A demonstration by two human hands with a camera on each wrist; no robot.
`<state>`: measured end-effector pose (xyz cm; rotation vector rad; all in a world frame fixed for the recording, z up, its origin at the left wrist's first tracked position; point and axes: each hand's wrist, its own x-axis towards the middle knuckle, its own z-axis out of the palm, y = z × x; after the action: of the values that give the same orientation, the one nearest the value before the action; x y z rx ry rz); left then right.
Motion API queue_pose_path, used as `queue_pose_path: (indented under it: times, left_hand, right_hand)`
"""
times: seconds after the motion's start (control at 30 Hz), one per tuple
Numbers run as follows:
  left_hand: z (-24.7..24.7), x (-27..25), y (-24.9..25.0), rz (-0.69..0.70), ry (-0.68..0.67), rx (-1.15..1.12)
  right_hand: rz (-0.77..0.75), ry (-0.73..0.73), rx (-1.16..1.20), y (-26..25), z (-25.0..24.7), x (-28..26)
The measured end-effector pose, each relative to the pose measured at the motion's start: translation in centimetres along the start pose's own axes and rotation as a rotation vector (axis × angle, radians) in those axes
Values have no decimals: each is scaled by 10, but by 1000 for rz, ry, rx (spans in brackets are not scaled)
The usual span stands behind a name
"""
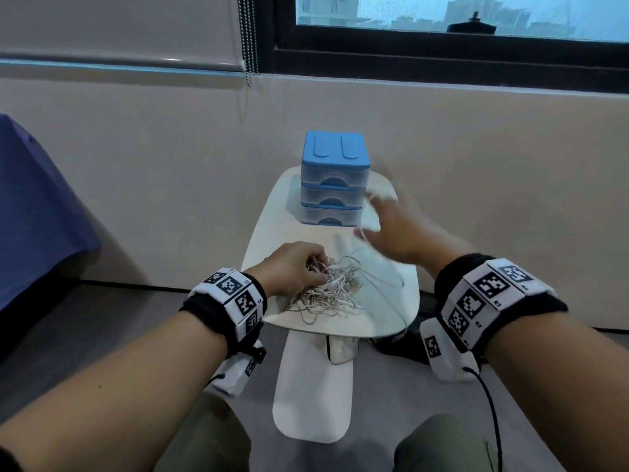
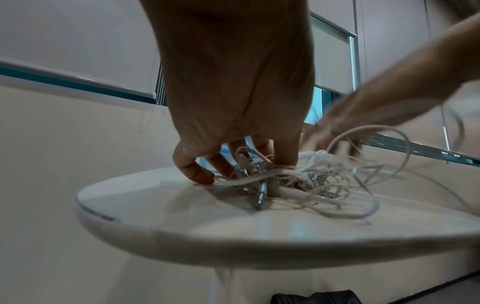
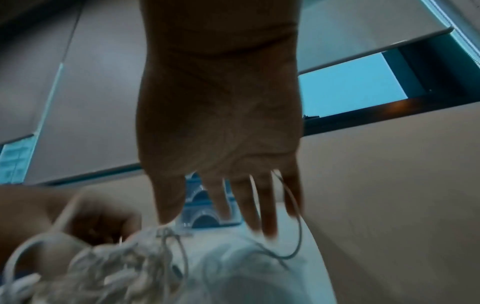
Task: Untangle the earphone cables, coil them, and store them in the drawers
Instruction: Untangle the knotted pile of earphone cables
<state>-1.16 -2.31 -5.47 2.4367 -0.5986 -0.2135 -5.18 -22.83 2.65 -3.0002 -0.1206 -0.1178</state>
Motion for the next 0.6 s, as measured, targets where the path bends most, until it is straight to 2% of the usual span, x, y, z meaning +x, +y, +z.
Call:
queue_pose_path:
  times: [0.03,0.07,0.1,0.2,0.4,0.6]
  left_hand:
    - [0,0,1,9,1,-3]
    - [-1,-1,1,15,0,-7]
    - [-1,-2,2,18,-2,-12]
    - [0,-1,2,8,-3,-31]
    - [3,0,3,-11,-9,-72]
    - [4,1,-3,-22,-8,-94]
  right_hand:
    - [38,-218,-36,4,12,-3]
    - [60,-357,-62,6,23,-6]
    - [65,-392,-72,9,31,-10]
    - [41,-277,6,13,41,-12]
    - [31,-394,-9,15,41,-14]
    - [140,-469,-58,38,18,-10]
